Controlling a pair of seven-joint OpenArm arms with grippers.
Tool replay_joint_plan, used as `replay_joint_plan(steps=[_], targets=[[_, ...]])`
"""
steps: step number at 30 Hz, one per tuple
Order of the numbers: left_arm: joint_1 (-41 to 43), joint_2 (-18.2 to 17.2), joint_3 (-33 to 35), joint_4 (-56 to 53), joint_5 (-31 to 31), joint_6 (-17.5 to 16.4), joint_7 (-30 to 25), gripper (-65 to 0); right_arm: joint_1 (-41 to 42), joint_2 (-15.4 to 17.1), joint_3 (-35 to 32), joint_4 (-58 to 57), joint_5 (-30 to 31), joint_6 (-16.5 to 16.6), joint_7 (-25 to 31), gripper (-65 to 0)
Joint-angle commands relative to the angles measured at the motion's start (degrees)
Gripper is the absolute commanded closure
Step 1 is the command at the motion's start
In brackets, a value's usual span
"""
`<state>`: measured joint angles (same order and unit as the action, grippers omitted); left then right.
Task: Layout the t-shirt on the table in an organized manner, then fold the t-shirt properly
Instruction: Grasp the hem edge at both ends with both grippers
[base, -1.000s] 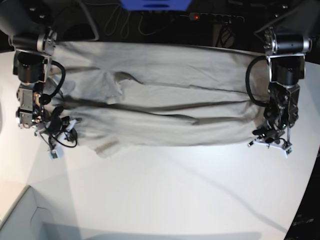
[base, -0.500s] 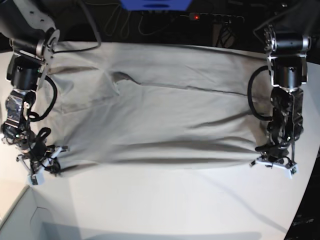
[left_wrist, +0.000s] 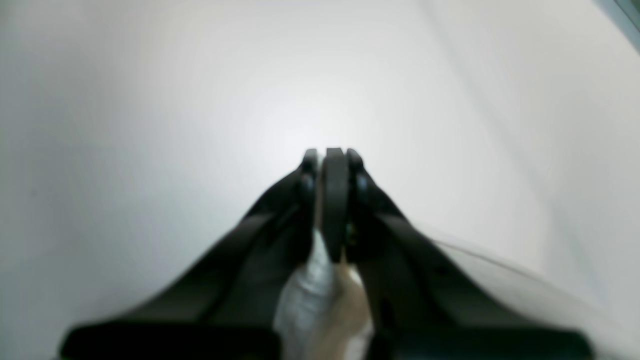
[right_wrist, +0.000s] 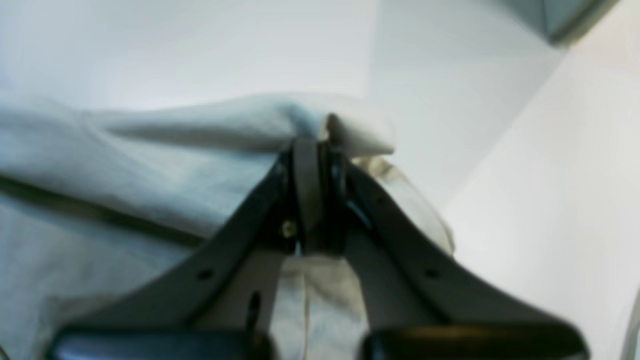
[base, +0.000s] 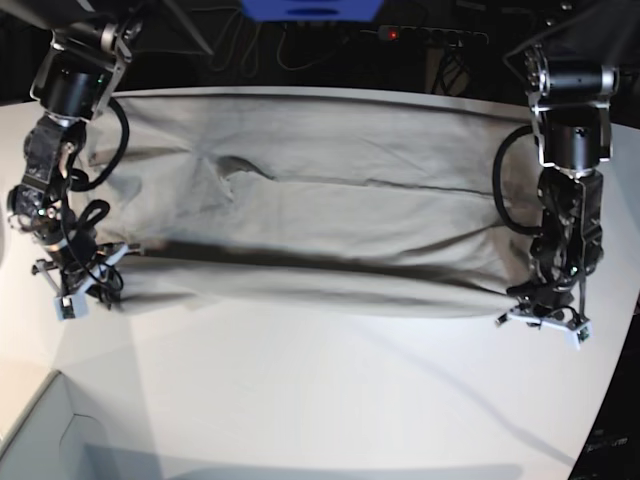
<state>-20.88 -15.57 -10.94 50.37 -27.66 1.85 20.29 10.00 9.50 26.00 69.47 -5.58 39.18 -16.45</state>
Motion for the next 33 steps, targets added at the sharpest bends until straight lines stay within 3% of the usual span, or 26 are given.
replay_joint_plan(steps=[1,12,23,33], targets=[[-1.23,-0.91,-0.27,1.10,-0.08,-0.04,-1.61,0.0,0.51,0.74,0.24,1.17,0.79,0.82,1.46,0.0],[4.05,-1.26,0.17,16.22,0.10,-0.04,-1.61,0.0,-2.48,0.31,4.99,1.43,0.79,0.82,6.21,0.0],[6.51,-1.35,-0.18,18.77,0.01,-0.13,-1.61,0.0,-5.82,0.66,6.57,1.52,4.84,0.82,6.29,0.0],[18.82,-1.26,-0.62,31.26,0.01,-0.13,-2.14,0.0,-9.08,0.31,6.66,2.31,5.63,0.82,6.29,0.0]])
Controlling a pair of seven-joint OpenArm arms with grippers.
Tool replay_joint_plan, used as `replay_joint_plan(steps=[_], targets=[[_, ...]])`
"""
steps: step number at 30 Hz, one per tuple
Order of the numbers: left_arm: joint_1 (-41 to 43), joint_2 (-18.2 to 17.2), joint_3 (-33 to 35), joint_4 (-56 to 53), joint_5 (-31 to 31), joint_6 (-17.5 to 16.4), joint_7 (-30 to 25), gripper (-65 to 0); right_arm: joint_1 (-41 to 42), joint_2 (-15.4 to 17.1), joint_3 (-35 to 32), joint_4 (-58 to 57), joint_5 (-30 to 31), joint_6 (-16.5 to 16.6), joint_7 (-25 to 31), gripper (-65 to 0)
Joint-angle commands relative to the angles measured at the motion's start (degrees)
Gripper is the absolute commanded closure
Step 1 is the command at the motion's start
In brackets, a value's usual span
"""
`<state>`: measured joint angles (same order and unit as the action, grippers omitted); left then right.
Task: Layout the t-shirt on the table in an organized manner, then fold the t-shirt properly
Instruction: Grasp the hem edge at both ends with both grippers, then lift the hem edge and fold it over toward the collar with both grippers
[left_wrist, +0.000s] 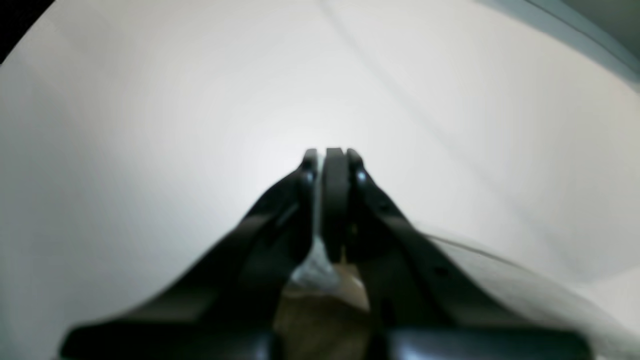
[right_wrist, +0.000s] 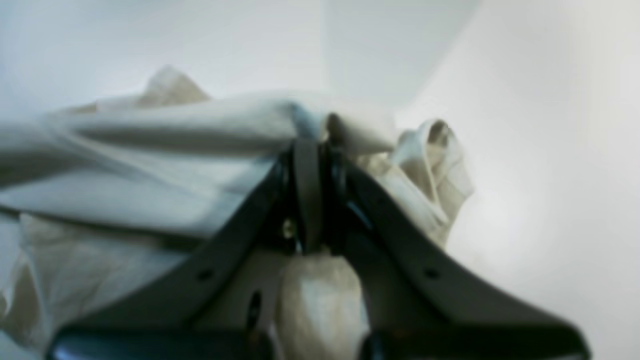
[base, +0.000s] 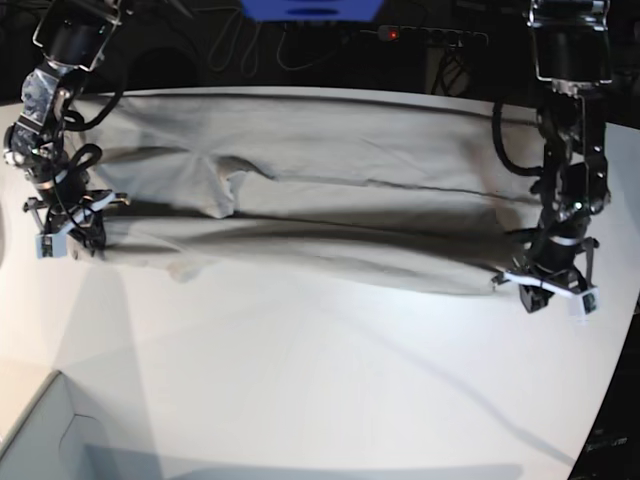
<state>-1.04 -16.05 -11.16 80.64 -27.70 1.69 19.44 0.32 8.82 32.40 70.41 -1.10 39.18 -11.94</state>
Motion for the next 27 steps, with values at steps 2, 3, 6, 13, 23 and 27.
replay_joint_plan(steps=[2,3,6,13,23,27], targets=[[1.79,-0.34,-2.42,2.92,0.06,0.02,-1.29,0.0,-0.80,0.98,0.26,3.48,2.64,0.82,1.79,0.0],[2.93,-0.25,-3.66,3.80,0.06,0.02,-1.29,0.0,-1.68,0.98,0.17,4.62,4.14,0.82,1.79,0.0],[5.13,0.98,-5.94,5.03,-0.03,0.02,-1.29,0.0,-3.79,0.98,0.08,7.70,7.57,0.82,1.79,0.0],[8.47,2.91,-7.79,4.33,-0.03,0.02,-0.94,0.0,-7.31,0.90,-0.10,7.17,8.71,0.82,1.79,0.0],[9.17,3.26,-7.44,-2.53,0.06,0.02,-1.20,0.0,-9.06,0.81,-0.27,5.94,8.53,0.82,1.70,0.0],[9.17,3.35,-7.44,-2.53,-0.03,0.02,-1.20,0.0,-9.33,0.98,-0.27,6.03,8.53,0.82,1.53,-8.2]])
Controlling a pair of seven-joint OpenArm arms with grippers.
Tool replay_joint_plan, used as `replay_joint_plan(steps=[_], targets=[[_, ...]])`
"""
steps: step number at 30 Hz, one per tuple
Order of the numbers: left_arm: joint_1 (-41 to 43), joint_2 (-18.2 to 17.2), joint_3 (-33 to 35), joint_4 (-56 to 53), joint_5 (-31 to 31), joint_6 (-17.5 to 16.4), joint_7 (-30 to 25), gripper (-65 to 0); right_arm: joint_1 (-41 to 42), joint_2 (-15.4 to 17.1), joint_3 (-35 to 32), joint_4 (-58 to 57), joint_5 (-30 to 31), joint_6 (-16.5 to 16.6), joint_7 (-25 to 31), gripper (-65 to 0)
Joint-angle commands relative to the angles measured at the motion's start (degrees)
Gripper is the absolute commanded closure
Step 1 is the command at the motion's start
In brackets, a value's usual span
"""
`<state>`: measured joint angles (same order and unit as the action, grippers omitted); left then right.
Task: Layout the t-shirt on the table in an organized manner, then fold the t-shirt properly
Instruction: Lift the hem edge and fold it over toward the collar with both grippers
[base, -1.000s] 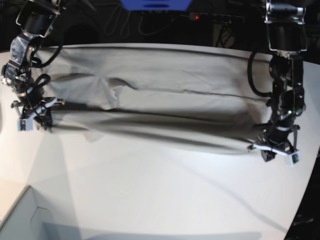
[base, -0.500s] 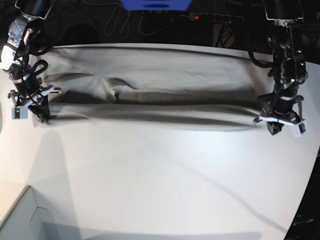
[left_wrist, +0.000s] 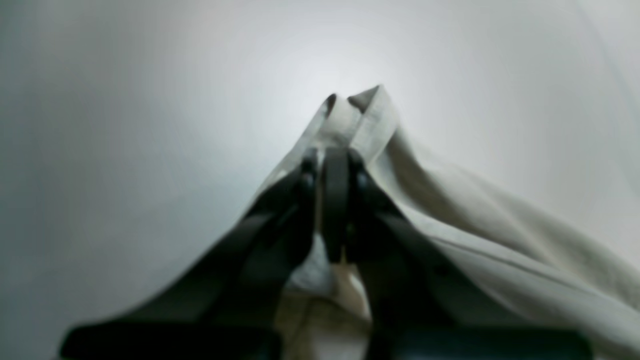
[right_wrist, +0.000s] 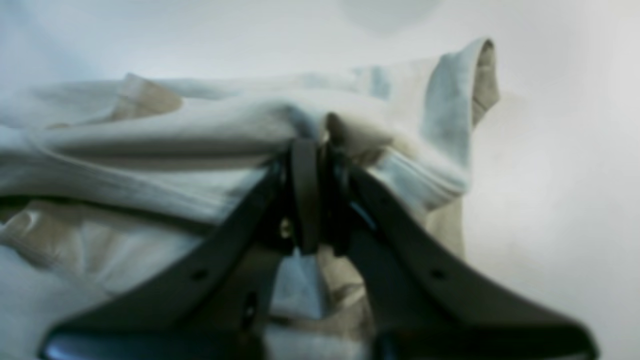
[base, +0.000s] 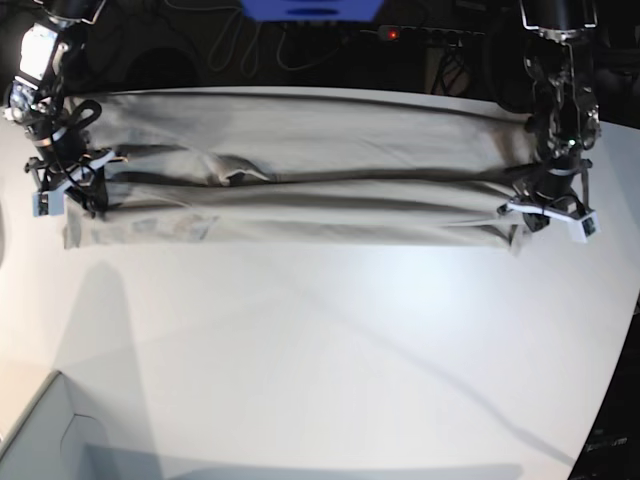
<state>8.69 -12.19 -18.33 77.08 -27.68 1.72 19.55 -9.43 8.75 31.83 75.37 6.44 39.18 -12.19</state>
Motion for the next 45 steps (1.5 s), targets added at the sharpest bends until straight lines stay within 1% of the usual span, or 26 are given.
replay_joint_plan(steps=[1,3,6,8,10,12,13,15,16,18,19,21,24,26,28,31,34,40,41,45], targets=[[-0.64,-0.52,-0.27,1.03,-0.05,0.00,-1.31,0.0,-0.28,1.14,0.30,1.24,0.99,0.82,1.77,-11.7],[-0.73,-0.52,-0.27,1.03,-0.05,0.00,-1.31,0.0,-1.07,1.14,0.30,1.59,0.99,0.82,1.94,-18.0],[-0.82,-0.52,-0.27,1.03,-0.05,0.00,-1.31,0.0,-2.04,1.05,0.82,4.23,1.08,0.82,1.94,-25.5],[-0.82,-0.52,-0.27,1.03,-0.05,0.00,-1.31,0.0,-3.36,0.78,2.32,7.31,1.17,0.82,1.94,-28.7],[-0.82,-0.52,-0.27,1.03,-0.05,0.00,-1.31,0.0,-3.80,-1.06,4.78,10.82,1.17,0.82,2.03,-30.4],[-0.91,-0.43,-0.27,1.03,-0.05,0.00,-1.31,0.0,-3.54,-3.00,8.12,14.52,1.17,0.82,2.03,-30.8],[-0.91,-0.43,-0.27,1.03,-0.05,0.00,-1.31,0.0,-3.36,-3.70,8.65,16.10,1.17,0.82,2.03,-30.8],[-0.91,-0.43,-0.27,1.03,-0.05,0.00,-1.31,0.0,-3.36,-3.79,7.24,18.65,1.08,0.82,1.77,-30.9],[-0.91,-0.43,-0.27,1.03,-0.05,0.00,-1.31,0.0,-3.36,-3.61,5.22,19.62,0.90,0.82,1.68,-30.9],[-0.91,-0.43,-0.27,1.03,-0.05,0.00,-1.31,0.0,-3.27,-1.50,-0.41,19.88,0.82,0.82,1.42,-30.8],[-0.91,-0.43,-0.27,1.03,-0.05,0.00,-1.31,0.0,-3.01,-0.36,-3.04,19.88,0.55,0.82,0.45,-30.8],[-1.00,-0.43,-0.27,1.03,-0.05,0.00,-1.31,0.0,-0.46,1.05,-7.79,18.65,-1.56,0.82,-3.95,-30.8],[-1.00,-0.43,-0.27,0.94,-0.05,0.00,-1.22,0.0,4.55,0.96,-8.49,13.64,-4.46,0.82,-10.01,-31.0],[-1.00,-0.43,-0.27,0.94,-0.05,0.00,-1.13,0.0,6.31,1.05,-8.41,9.77,-5.69,0.82,-11.24,-30.9],[-0.91,-0.43,-0.27,0.94,-0.05,0.00,-1.13,0.0,6.13,1.05,-7.61,8.36,-6.04,0.82,-11.42,-30.8],[-0.91,-0.43,-0.27,0.94,-0.05,0.00,-1.22,0.0,3.15,1.40,-7.44,8.89,-6.04,0.82,-11.51,-30.8],[-0.91,-0.43,-0.27,0.94,-0.05,0.00,-1.31,0.0,-1.25,2.28,-7.61,11.88,-6.04,0.82,-11.51,-30.9],[-1.00,0.01,-0.27,1.30,-0.05,0.00,-1.31,0.0,-7.58,2.28,-7.44,14.87,-6.04,0.82,-11.16,-30.8],[-1.00,0.62,-0.27,1.38,-0.05,0.00,-1.31,0.0,-8.28,2.28,-7.44,16.45,-6.04,0.82,-11.16,-30.8],[-1.00,1.06,-0.27,1.47,-0.05,0.00,-1.05,0.0,-8.46,2.28,-7.35,22.96,-6.04,0.82,-11.59,-31.0]])
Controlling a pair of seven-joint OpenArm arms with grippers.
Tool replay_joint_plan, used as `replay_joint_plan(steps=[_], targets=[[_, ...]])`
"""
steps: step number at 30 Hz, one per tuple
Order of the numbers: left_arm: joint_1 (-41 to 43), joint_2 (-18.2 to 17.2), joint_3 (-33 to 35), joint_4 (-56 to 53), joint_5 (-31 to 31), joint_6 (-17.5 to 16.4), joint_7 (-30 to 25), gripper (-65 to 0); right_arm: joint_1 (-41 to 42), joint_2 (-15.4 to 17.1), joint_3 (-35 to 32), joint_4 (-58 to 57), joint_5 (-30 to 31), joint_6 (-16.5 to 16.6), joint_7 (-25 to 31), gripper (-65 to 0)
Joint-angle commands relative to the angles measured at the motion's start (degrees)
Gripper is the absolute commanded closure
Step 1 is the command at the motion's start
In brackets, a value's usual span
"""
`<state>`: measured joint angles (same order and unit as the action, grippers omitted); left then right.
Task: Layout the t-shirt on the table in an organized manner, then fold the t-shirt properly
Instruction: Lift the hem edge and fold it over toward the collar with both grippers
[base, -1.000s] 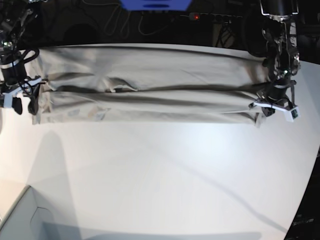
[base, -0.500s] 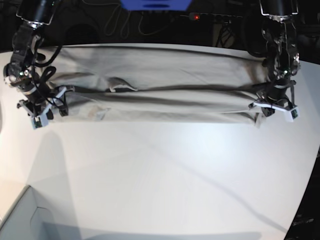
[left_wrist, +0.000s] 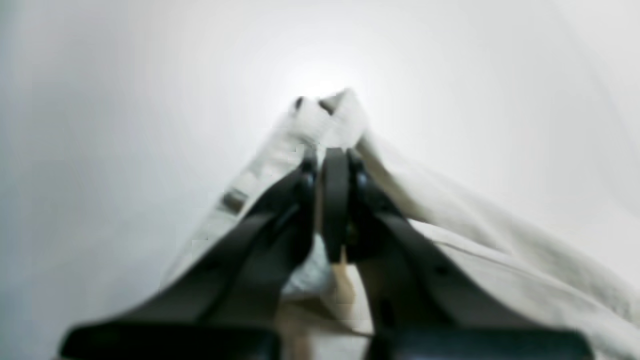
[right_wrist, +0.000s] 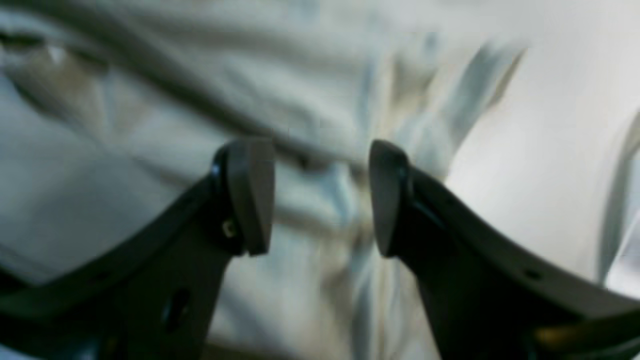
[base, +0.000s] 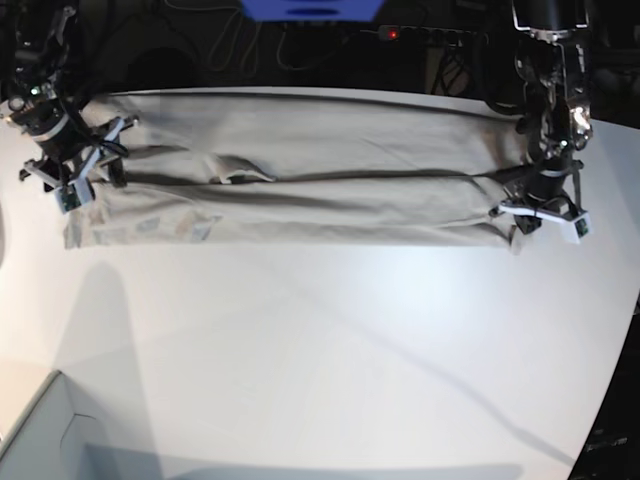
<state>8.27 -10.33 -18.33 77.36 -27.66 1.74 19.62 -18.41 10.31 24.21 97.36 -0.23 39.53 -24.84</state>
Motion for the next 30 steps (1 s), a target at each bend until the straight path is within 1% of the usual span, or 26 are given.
replay_joint_plan(steps=[1,3,7,9,11,16,21,30], targets=[[-0.58,-0.79,-0.27,1.19,-0.08,-0.02,-1.11,0.0,1.14,0.73,0.28,1.58,0.63,0.47,0.97,-31.0],[-0.49,-0.79,-0.27,1.19,-0.08,-0.02,-1.11,0.0,3.87,0.73,0.28,1.76,0.63,0.47,-0.52,-31.0],[-0.14,-1.06,-0.44,1.19,-0.08,-0.02,-1.11,0.0,11.78,2.49,0.10,-1.76,0.63,0.47,-9.84,-31.1],[-0.05,-1.23,-0.53,1.19,-0.08,-0.02,-1.11,0.0,15.82,2.93,0.19,-4.92,0.63,0.47,-13.09,-31.1],[-0.05,-1.23,-0.53,1.19,-0.08,-0.02,-1.11,0.0,17.67,4.16,0.28,-7.56,0.63,0.47,-14.76,-31.1],[-0.32,-1.23,-0.62,1.19,-0.08,-0.02,-1.11,0.0,18.11,4.60,0.10,-11.43,0.71,0.47,-14.68,-31.3],[-0.49,-1.06,-0.62,1.19,-0.08,-0.02,-1.11,0.0,18.63,4.60,0.10,-16.70,0.71,0.47,-14.59,-34.7],[-0.49,-1.06,-0.53,1.19,-0.08,-0.02,-1.11,0.0,18.02,4.33,-0.07,-17.67,0.80,0.47,-14.68,-34.0]])
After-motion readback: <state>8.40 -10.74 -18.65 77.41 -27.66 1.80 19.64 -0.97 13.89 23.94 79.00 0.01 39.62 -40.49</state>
